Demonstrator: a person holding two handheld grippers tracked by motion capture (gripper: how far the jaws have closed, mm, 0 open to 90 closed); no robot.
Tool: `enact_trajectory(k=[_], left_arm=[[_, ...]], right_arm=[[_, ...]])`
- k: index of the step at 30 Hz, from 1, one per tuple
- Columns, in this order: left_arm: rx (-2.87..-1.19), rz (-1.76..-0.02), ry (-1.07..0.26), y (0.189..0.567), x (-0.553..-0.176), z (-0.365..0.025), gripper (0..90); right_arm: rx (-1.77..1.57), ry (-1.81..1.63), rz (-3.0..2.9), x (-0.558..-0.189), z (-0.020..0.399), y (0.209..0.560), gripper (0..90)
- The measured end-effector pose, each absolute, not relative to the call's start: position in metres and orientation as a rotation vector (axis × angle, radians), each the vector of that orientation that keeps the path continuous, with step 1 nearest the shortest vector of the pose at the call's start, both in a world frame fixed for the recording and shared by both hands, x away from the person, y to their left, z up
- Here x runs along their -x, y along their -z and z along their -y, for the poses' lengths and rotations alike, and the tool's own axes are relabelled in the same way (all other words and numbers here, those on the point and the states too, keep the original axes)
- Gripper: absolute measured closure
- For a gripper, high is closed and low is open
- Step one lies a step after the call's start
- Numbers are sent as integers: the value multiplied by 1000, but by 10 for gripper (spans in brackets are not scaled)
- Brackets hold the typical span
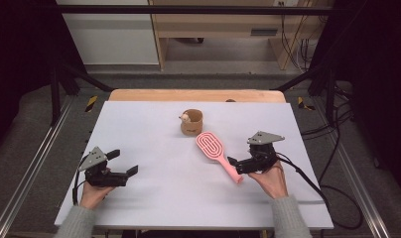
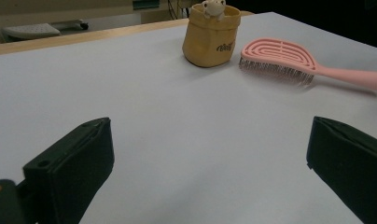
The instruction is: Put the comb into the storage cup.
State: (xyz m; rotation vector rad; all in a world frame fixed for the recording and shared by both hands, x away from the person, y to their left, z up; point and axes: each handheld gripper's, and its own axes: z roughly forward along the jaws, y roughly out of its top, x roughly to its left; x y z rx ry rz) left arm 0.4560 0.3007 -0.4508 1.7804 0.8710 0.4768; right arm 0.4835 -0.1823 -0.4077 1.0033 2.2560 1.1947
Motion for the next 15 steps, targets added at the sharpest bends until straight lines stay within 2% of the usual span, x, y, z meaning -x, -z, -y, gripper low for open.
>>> enact_trajectory(k=[15], left_arm=[[-1783,-871,-477,451,-456,-300,7]], right_arm=[[-1035,-1180,-2317,-488,163,410,17]])
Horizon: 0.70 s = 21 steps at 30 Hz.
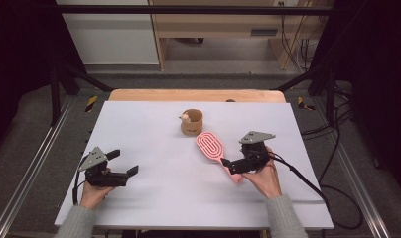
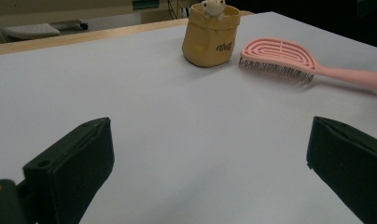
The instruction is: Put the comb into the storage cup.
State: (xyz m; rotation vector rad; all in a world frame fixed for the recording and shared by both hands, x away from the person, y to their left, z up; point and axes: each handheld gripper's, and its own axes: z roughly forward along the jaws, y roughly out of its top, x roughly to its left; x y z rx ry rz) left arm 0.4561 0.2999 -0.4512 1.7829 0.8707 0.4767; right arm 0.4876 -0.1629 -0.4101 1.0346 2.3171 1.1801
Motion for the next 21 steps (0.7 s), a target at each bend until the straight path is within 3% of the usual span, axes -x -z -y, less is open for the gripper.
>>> enact_trajectory(k=[21], left_arm=[[-1784,-872,-477,451,-456,-299,7]], right_arm=[[-1046,-1126,-2350,-502,144,423,16]])
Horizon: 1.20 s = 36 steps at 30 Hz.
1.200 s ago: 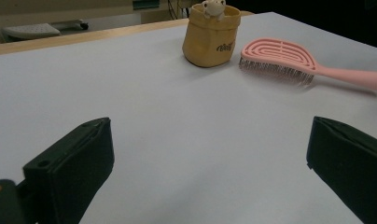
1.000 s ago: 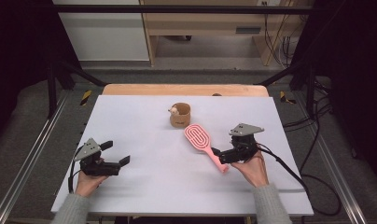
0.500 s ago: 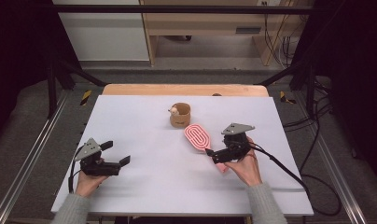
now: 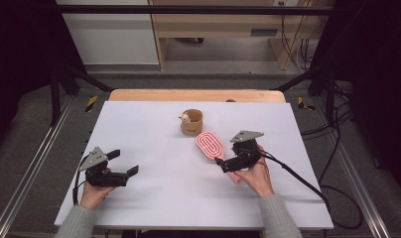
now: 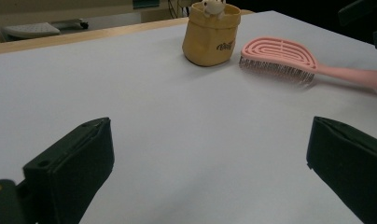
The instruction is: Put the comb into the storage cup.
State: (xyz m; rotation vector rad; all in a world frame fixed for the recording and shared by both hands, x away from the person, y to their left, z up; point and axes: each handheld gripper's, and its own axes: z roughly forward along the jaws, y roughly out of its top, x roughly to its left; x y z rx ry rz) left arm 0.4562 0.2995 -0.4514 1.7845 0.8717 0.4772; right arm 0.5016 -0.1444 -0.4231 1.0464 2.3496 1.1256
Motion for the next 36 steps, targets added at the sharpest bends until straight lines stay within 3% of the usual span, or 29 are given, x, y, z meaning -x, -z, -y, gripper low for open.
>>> enact_trajectory(k=[20,36], left_arm=[[-1789,-870,-477,452,-457,-299,7],[-1790,-868,-475,452,-456,-299,7]], right_arm=[[-1059,-984,-2401,-511,131,438,32],[-1082,-888,-2462,-516,126,452,131]])
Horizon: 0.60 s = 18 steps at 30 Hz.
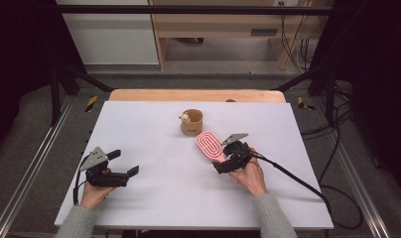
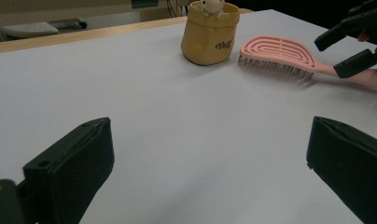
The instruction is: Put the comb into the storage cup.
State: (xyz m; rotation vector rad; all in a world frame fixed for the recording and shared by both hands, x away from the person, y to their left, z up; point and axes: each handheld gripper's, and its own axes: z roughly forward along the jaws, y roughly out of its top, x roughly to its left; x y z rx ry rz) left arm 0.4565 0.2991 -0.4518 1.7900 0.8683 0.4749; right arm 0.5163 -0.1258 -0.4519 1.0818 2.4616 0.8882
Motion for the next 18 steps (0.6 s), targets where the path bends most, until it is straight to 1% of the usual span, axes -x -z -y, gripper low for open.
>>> enact_trajectory(k=[2,3,4,6,8,11,13,14,18], left_arm=[[-1790,-868,-475,452,-456,-299,7],[-1790,-868,-475,452,-456,-299,7],[-1790,-868,-475,452,-457,-299,6],[-1791,-869,-474,452,-457,-299,6],[-1790,-868,-475,452,-456,-299,7],[-1790,-868,-475,452,-456,-299,6],[-1790,-868,-474,452,-456,-299,7],[-1791,-868,-475,452,-456,-299,7],[-1790,-868,-475,452,-456,-299,7]], right_arm=[[-1085,-875,-2470,-518,125,454,164],[-1085,-875,-2470,-518,125,454,164],[-1088,-875,-2476,-518,125,455,188],[-1087,-872,-2477,-518,125,455,201],[-1092,-862,-2486,-519,125,456,242],[-1088,-857,-2491,-519,125,457,266],[-1096,-851,-2496,-519,125,457,297],[-1102,-843,-2502,-520,125,458,327],[-1107,-842,-2509,-520,124,459,363]])
